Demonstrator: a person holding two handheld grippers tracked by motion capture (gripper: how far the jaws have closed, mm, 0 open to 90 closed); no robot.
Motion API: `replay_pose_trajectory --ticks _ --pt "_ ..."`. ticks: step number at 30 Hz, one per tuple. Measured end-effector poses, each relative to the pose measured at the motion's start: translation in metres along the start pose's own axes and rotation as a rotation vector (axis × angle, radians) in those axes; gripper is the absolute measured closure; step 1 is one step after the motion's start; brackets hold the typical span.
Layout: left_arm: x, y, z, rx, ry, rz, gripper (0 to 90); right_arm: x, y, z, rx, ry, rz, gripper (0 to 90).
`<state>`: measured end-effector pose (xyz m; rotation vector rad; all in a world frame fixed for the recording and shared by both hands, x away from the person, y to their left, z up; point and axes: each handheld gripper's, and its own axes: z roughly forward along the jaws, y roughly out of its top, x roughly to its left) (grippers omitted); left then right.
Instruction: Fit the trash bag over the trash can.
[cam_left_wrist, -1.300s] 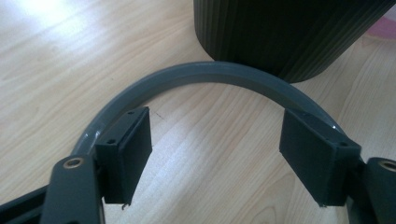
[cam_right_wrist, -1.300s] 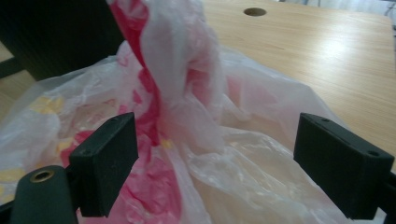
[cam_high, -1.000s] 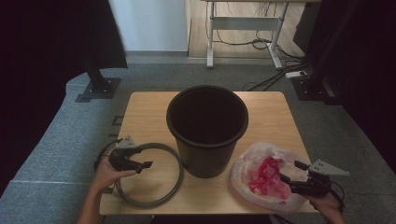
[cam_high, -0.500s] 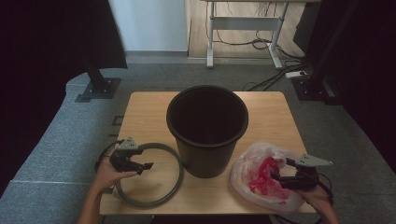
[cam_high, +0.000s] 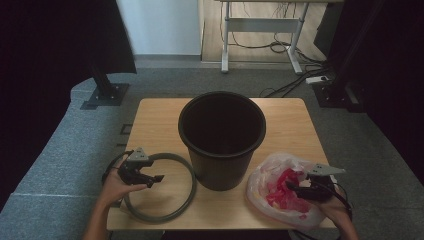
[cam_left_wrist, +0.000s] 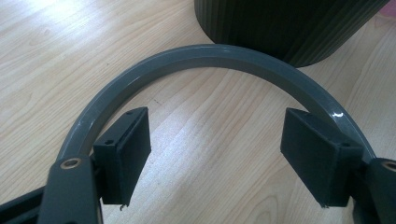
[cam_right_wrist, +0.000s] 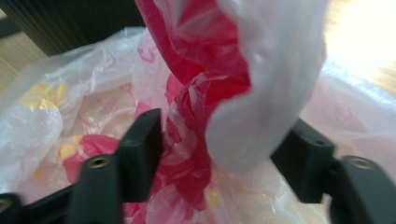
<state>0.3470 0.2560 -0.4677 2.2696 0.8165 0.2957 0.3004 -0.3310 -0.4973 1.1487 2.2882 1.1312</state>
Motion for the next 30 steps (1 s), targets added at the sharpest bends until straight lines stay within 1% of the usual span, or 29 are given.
replay_pose_trajectory --ticks 1,4,6,8,10,12,16,18,26,30 --pt "0.0 0.0 0.0 0.002 0.001 0.0 24.4 0.0 0.0 0.001 0.012 0.01 -0.005 42.2" --pt "0.0 -0.001 0.001 0.005 0.003 0.001 24.7 0.0 -0.002 0.005 0.052 0.021 -0.025 53.3" --pt "0.0 -0.001 0.001 0.011 0.004 0.003 24.7 0.0 -0.003 0.007 0.077 0.015 -0.056 62.5" --pt "-0.001 -0.001 0.002 0.015 0.006 0.005 24.9 0.0 -0.004 0.008 0.095 0.018 -0.075 70.6" --pt "-0.001 -0.001 0.002 0.017 0.006 0.006 25.0 -0.001 -0.006 0.008 0.102 0.017 -0.091 76.5" --pt "-0.001 -0.001 0.002 0.018 0.006 0.006 25.1 -0.002 -0.007 0.007 0.099 0.024 -0.1 80.3" --pt "-0.001 -0.001 0.002 0.018 0.007 0.006 25.4 -0.004 -0.007 0.004 0.087 0.031 -0.092 83.7" --pt "-0.001 -0.001 0.002 0.019 0.008 0.006 25.5 -0.005 -0.008 0.001 0.078 0.026 -0.088 84.3" --pt "-0.001 -0.001 0.002 0.021 0.011 0.007 25.8 -0.009 -0.006 -0.011 0.022 0.024 -0.061 85.6" --pt "-0.001 -0.001 0.002 0.021 0.011 0.007 25.9 -0.008 -0.004 -0.018 -0.005 0.027 -0.059 86.0"
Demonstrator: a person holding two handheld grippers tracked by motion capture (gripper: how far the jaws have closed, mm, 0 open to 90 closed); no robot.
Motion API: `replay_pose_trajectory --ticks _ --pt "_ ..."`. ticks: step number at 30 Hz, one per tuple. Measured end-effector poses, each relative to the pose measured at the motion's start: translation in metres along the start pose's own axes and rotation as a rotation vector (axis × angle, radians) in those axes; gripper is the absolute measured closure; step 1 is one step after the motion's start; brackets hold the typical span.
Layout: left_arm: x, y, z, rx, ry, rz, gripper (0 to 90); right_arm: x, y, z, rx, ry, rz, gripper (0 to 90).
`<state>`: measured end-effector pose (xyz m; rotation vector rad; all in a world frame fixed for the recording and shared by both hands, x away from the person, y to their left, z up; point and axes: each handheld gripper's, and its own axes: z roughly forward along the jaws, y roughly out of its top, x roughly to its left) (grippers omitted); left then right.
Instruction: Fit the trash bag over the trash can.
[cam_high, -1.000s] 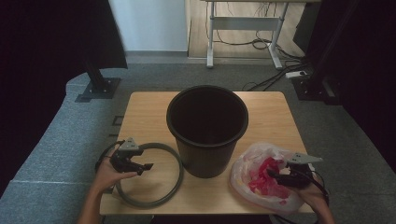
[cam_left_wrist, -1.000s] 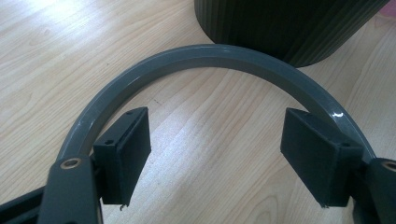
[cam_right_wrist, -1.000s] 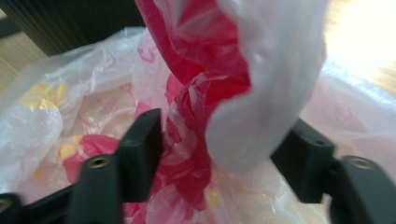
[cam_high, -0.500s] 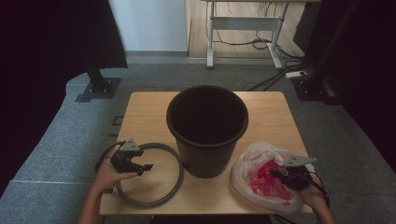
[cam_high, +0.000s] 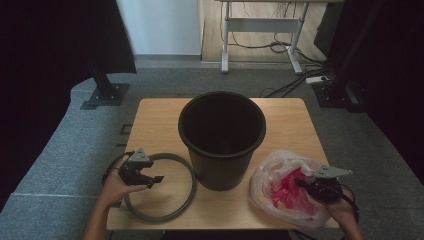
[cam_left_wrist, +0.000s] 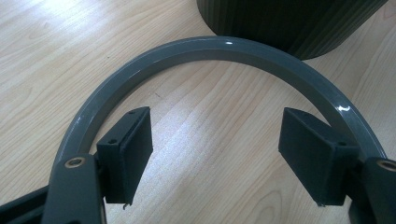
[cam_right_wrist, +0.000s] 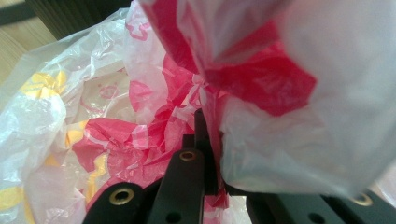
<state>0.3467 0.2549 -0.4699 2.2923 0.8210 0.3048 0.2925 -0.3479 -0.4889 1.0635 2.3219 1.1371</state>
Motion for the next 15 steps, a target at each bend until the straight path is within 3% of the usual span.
replay_pose_trajectory --ticks 15 --pt "-0.001 0.0 0.001 0.002 -0.001 0.002 26.2 0.006 0.014 -0.026 -0.095 0.02 -0.005 86.3"
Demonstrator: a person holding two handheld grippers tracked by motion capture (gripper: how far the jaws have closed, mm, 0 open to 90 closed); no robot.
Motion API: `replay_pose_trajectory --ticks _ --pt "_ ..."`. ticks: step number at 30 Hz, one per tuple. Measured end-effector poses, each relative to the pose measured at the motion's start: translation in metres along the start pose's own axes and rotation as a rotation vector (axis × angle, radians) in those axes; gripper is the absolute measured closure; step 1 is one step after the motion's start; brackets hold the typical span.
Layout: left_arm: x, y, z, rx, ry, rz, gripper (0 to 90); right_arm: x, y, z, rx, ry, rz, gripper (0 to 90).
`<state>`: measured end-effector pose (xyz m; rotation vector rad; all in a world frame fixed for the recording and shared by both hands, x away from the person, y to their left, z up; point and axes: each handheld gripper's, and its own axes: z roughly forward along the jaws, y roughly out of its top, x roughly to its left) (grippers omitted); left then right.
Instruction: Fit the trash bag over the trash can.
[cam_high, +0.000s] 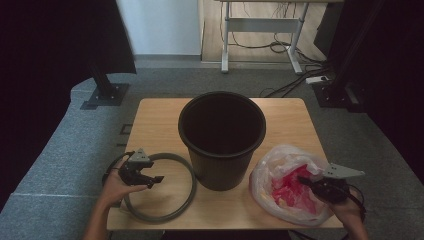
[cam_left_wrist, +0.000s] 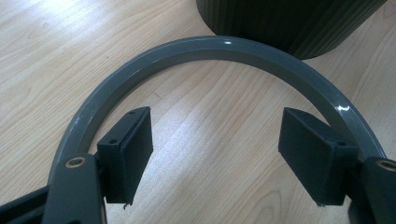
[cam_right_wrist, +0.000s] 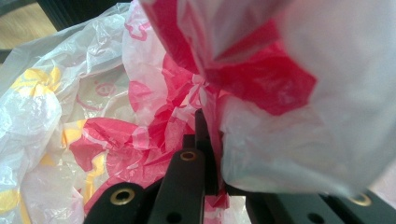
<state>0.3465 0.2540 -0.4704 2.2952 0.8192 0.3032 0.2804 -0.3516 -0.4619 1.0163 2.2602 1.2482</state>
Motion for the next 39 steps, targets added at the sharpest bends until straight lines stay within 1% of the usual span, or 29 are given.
replay_pose_trajectory --ticks 4,6,9,14,19,33,36,39 --pt "0.0 0.0 0.0 -0.001 0.0 -0.001 26.2 -0.001 0.004 -0.007 -0.018 0.005 0.003 86.4" --pt "0.0 0.0 -0.001 -0.004 0.0 -0.002 26.2 -0.001 0.008 -0.012 -0.036 0.019 0.001 86.5" --pt "0.001 0.0 0.0 -0.004 -0.001 -0.003 26.2 -0.001 0.012 -0.017 -0.048 0.025 -0.001 86.5" --pt "0.0 -0.001 -0.001 -0.003 -0.004 -0.003 26.2 0.003 0.021 -0.026 -0.067 0.03 -0.023 86.6" --pt "0.0 -0.001 -0.001 -0.005 -0.004 -0.003 26.2 0.006 0.03 -0.033 -0.073 0.029 -0.046 86.7" --pt "0.0 -0.001 0.0 0.003 -0.004 -0.002 26.3 0.001 0.05 -0.052 -0.117 0.022 -0.054 86.7" --pt "0.0 -0.001 0.0 0.004 -0.005 -0.002 26.3 0.001 0.054 -0.055 -0.125 0.034 -0.058 86.7" --pt "0.0 -0.001 0.001 0.004 -0.005 -0.002 26.3 0.0 0.059 -0.057 -0.133 0.032 -0.058 86.6"
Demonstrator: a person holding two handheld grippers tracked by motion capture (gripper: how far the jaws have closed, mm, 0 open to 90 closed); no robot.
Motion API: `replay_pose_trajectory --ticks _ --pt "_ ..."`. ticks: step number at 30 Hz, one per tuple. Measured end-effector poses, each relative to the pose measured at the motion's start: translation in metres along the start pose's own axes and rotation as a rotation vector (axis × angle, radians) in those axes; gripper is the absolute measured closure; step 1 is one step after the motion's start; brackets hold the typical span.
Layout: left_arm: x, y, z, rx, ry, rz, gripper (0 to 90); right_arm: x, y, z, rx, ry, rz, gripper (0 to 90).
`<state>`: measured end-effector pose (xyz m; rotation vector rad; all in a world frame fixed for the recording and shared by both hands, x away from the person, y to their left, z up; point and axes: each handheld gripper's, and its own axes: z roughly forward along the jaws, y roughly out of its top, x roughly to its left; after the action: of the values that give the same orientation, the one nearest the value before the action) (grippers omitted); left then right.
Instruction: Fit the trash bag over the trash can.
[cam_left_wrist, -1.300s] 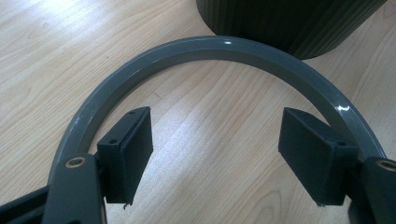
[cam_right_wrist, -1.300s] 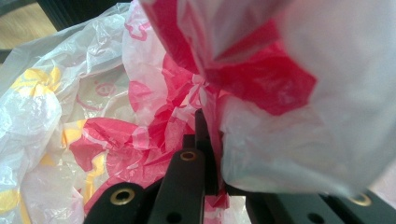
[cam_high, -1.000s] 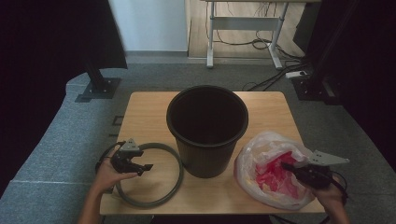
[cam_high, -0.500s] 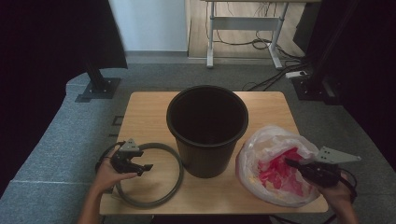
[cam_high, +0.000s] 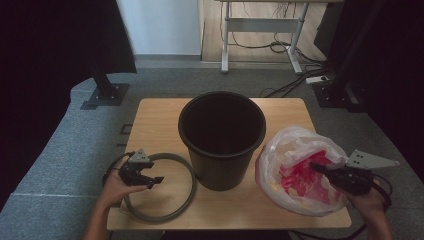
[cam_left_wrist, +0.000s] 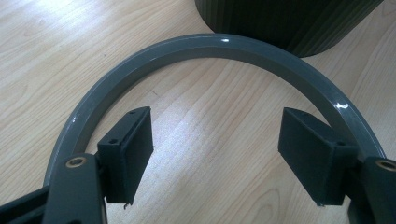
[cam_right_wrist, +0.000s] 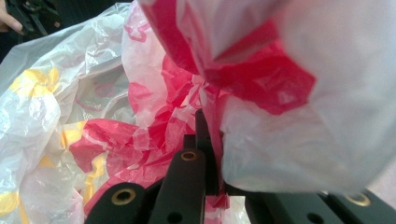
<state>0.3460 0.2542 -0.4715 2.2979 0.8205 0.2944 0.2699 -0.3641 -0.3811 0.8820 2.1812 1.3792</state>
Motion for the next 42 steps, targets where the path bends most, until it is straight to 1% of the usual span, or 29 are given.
replay_pose_trajectory --ticks 5,8,18,21,35,42 --pt "0.0 0.0 0.001 0.005 -0.001 0.002 26.3 -0.001 0.007 -0.004 -0.021 -0.003 0.003 86.7" --pt "0.0 0.0 0.001 0.009 -0.001 0.003 26.4 -0.002 0.011 -0.005 -0.029 0.01 0.003 86.7" --pt "0.0 -0.001 0.002 0.01 -0.003 0.001 26.4 -0.002 0.024 -0.01 -0.048 0.016 -0.009 86.7" --pt "0.0 -0.001 0.002 0.012 -0.002 0.002 26.4 -0.003 0.029 -0.013 -0.063 0.029 -0.004 86.7" --pt "0.0 -0.001 0.002 0.018 -0.001 0.002 26.5 -0.001 0.048 -0.019 -0.081 0.03 -0.026 86.7" --pt "-0.001 -0.001 0.003 0.021 -0.001 0.003 26.5 0.0 0.054 -0.02 -0.088 0.031 -0.032 86.7"
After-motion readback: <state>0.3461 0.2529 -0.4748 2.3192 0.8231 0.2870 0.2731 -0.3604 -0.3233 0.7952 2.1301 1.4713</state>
